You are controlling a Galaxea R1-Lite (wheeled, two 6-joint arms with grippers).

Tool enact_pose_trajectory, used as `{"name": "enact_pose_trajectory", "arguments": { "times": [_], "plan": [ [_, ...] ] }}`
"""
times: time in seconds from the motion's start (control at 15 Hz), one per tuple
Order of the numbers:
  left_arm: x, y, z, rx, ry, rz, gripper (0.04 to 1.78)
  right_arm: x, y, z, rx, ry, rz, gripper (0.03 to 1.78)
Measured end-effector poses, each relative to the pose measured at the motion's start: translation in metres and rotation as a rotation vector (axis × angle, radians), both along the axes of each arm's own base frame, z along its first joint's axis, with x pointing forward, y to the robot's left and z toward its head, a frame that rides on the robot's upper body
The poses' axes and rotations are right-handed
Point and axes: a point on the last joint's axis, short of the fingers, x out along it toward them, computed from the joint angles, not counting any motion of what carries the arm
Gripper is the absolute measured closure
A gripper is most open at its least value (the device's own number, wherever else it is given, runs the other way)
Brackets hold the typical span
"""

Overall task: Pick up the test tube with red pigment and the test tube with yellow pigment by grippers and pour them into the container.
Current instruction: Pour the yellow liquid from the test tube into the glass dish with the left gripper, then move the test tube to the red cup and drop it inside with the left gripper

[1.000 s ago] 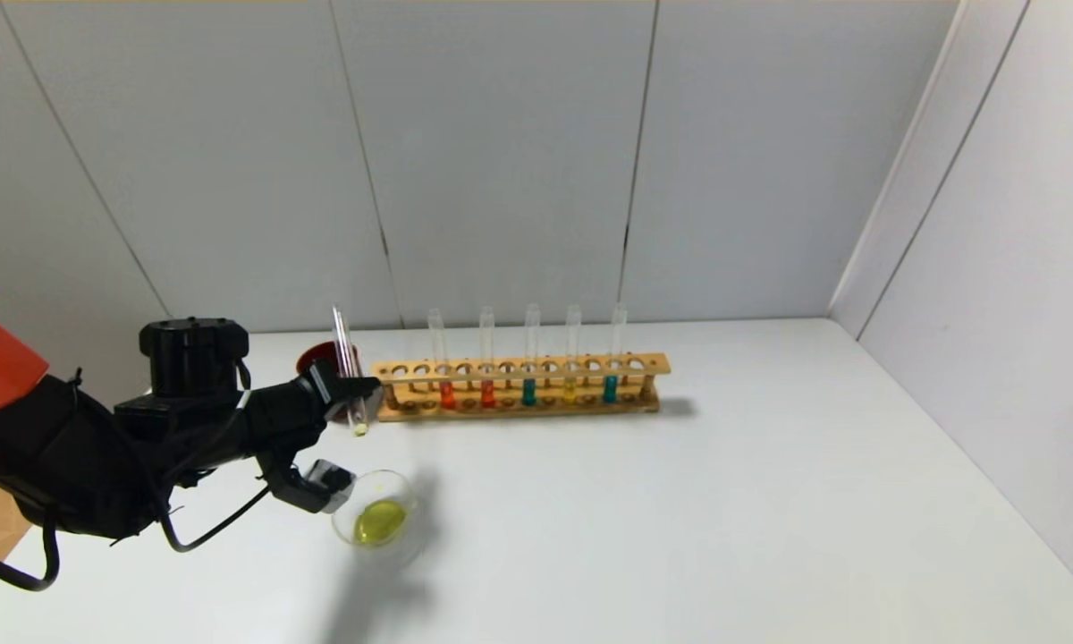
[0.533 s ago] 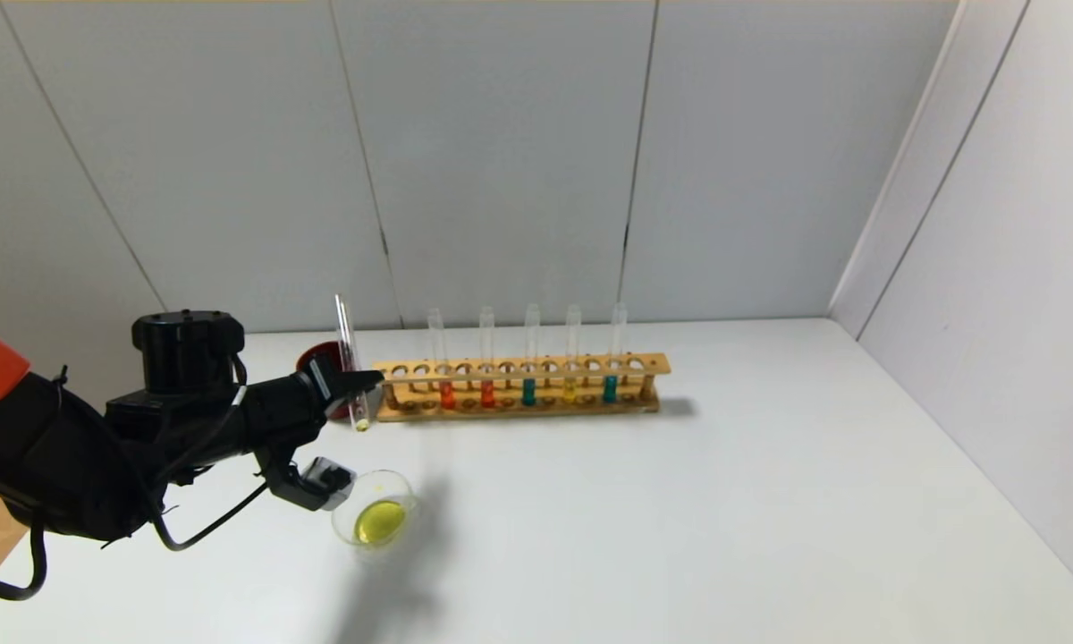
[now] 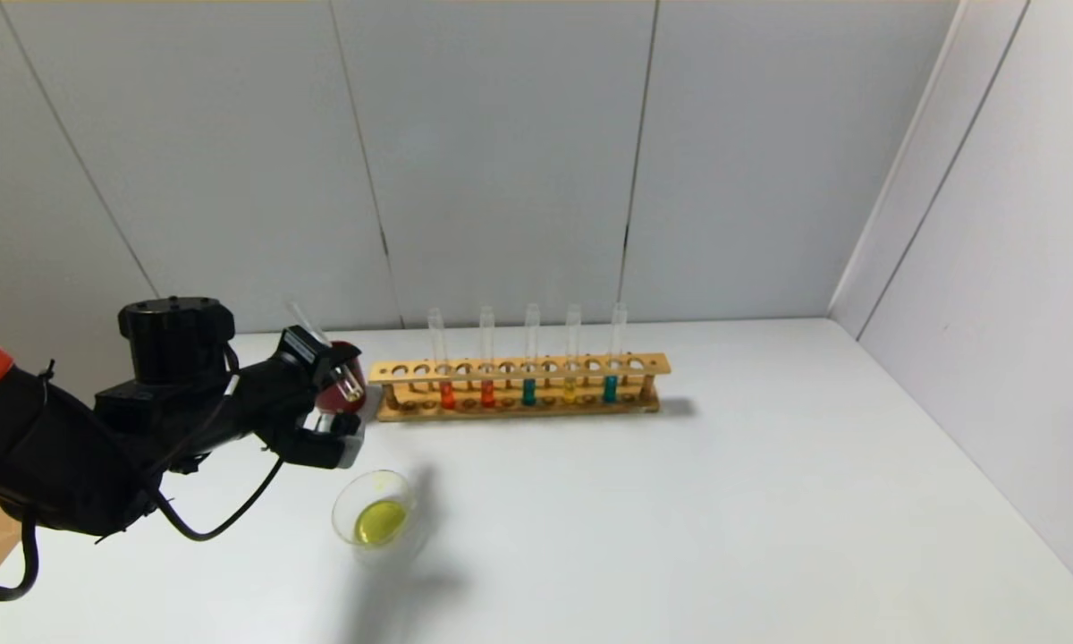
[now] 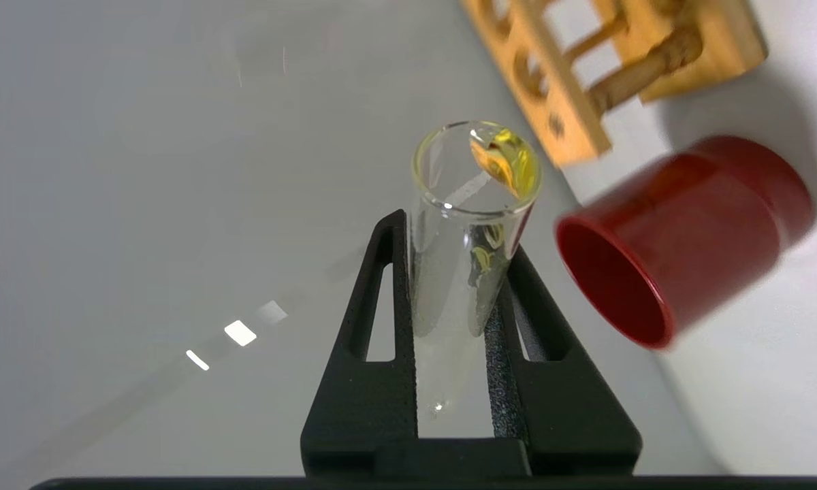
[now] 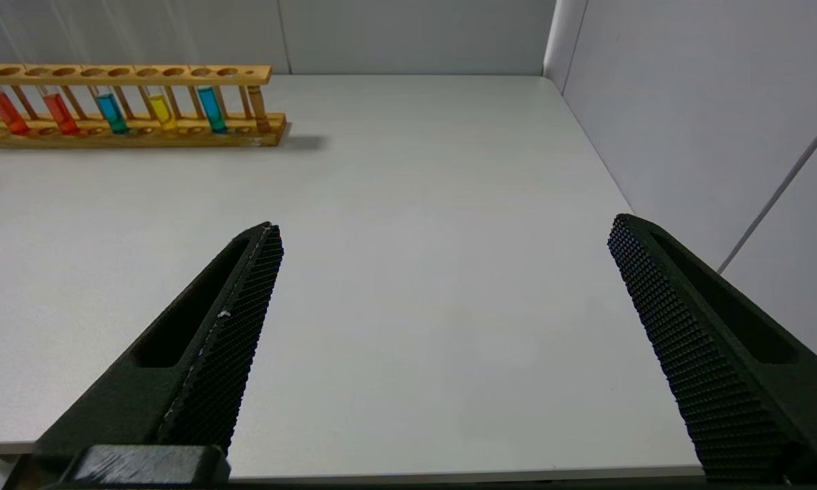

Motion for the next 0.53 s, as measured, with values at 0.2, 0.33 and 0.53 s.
{"name": "enact_pose_trajectory", "arguments": {
  "times": [0.2,0.33,0.53],
  "plan": [
    [0.005,0.003,0.022,-0.253,0.002,0.246,1.49,0.000,0.000,0.000,0.000,0.000,0.000,0.06],
    [0.010,0.003,0.038,-0.442,0.009,0.400,1.49,0.000,0.000,0.000,0.000,0.000,0.000,0.06],
    [0.017,0.001,0.063,-0.766,0.049,0.562,1.49,0.000,0.000,0.000,0.000,0.000,0.000,0.06]
  ]
}}
